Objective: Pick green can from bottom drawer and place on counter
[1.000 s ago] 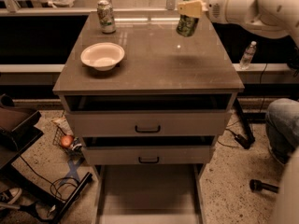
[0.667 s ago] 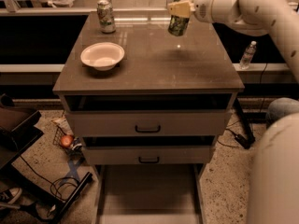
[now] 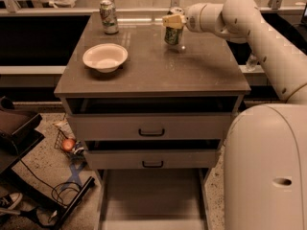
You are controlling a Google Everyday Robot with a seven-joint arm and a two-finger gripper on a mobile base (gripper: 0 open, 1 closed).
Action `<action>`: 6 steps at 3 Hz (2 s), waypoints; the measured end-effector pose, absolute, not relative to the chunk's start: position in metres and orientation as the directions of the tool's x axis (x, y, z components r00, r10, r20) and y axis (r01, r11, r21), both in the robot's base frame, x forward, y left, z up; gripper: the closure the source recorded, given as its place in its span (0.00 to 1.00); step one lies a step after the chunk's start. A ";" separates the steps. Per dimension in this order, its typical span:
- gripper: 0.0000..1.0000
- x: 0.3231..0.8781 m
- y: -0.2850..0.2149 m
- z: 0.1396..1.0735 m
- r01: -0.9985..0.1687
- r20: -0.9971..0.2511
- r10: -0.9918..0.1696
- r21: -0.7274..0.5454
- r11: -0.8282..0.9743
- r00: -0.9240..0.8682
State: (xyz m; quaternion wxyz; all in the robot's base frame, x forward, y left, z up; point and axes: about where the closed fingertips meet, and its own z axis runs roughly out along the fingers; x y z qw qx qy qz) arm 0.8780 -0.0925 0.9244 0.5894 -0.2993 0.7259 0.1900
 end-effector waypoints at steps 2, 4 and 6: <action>0.83 0.887 -0.090 0.896 -0.663 -0.954 -0.272 -0.120 0.739 -0.129; 0.36 0.887 -0.087 0.895 -0.666 -0.954 -0.272 -0.119 0.736 -0.130; 0.00 0.887 -0.083 0.893 -0.669 -0.953 -0.272 -0.117 0.734 -0.132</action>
Offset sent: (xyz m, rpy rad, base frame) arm 0.0075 -0.0002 -0.0240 -0.0578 0.0023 0.0020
